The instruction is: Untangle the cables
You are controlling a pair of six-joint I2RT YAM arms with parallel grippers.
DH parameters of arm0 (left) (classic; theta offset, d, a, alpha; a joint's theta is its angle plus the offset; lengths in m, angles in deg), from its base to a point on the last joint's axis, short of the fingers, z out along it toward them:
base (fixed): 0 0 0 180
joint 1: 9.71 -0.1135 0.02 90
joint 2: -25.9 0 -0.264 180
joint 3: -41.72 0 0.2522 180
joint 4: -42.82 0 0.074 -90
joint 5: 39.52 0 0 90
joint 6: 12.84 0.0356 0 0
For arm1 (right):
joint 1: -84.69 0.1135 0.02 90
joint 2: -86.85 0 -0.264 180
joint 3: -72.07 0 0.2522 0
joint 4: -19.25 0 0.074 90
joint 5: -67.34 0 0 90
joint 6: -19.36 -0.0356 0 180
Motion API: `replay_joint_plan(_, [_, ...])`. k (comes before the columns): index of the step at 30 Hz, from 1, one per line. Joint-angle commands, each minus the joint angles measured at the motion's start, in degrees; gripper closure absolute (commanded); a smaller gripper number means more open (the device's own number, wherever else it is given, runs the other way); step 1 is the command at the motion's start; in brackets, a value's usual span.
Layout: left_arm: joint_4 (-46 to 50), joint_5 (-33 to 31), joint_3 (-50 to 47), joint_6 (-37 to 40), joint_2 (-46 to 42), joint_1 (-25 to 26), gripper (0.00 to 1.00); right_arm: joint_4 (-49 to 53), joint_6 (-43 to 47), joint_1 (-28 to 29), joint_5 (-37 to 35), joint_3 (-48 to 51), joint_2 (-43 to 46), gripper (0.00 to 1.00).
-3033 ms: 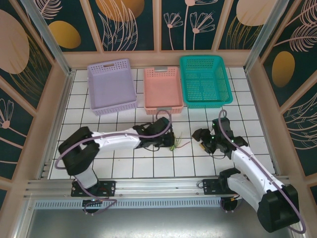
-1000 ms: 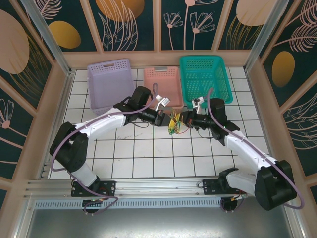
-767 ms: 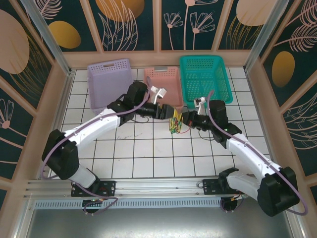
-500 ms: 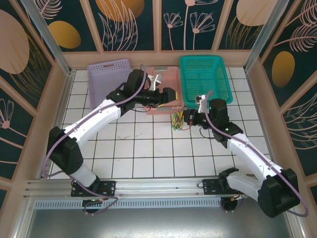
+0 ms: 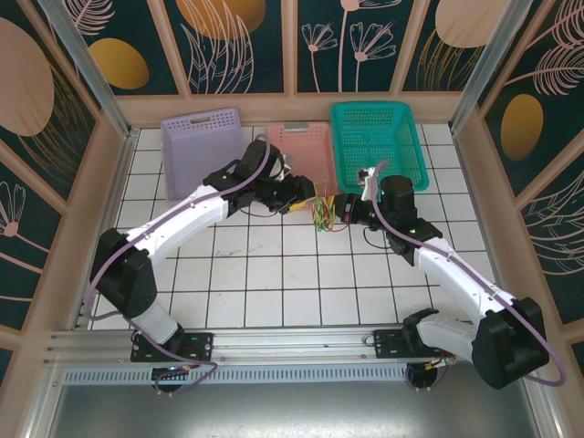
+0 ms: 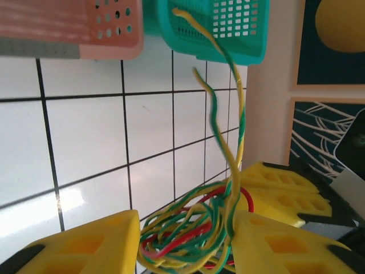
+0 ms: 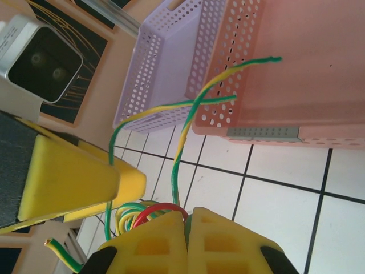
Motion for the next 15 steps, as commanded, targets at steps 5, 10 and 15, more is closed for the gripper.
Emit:
replay_joint_plan(5, [-10.7, 7.0, -5.1, -2.2, -1.4, -0.1, 0.61, -3.4, -4.5, -1.6, 6.8, -2.4, -2.2, 1.00])
replay_joint_plan(10, [-10.0, 5.1, -4.3, 0.2, -3.8, -1.2, 0.47, 2.5, -4.2, -5.4, 11.8, -5.0, -5.7, 1.00])
replay_joint_plan(15, [-9.1, 4.6, -6.7, 0.3, -5.9, -2.2, 0.72, 2.5, -6.3, -9.5, 20.1, -5.5, -8.3, 1.00])
